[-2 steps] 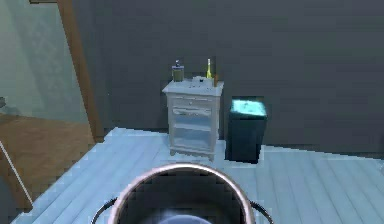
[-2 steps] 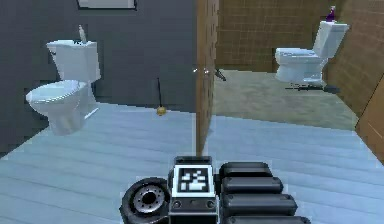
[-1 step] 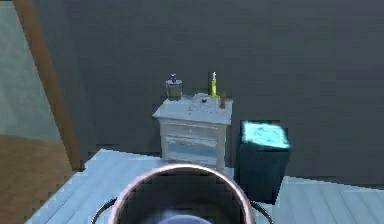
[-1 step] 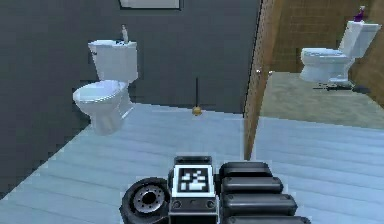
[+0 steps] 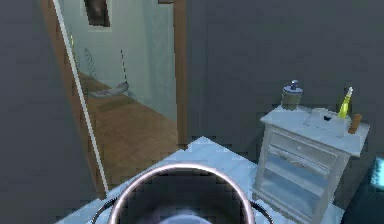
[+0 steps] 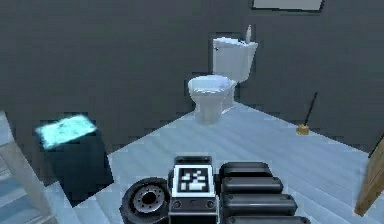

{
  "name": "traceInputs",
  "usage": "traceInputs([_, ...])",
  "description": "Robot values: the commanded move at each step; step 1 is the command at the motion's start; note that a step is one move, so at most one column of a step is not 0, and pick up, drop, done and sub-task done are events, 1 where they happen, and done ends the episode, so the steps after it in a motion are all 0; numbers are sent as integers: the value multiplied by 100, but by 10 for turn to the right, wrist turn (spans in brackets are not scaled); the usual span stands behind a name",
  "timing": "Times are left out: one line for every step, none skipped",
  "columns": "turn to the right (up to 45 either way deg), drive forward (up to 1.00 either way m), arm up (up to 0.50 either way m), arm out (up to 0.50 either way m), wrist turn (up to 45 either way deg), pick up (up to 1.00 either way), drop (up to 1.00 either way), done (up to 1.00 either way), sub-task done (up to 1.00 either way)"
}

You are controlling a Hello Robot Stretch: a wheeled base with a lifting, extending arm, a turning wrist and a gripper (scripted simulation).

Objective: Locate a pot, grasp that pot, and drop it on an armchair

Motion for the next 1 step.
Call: traceInputs([-30,0,0,0,0,0,0,0,0])
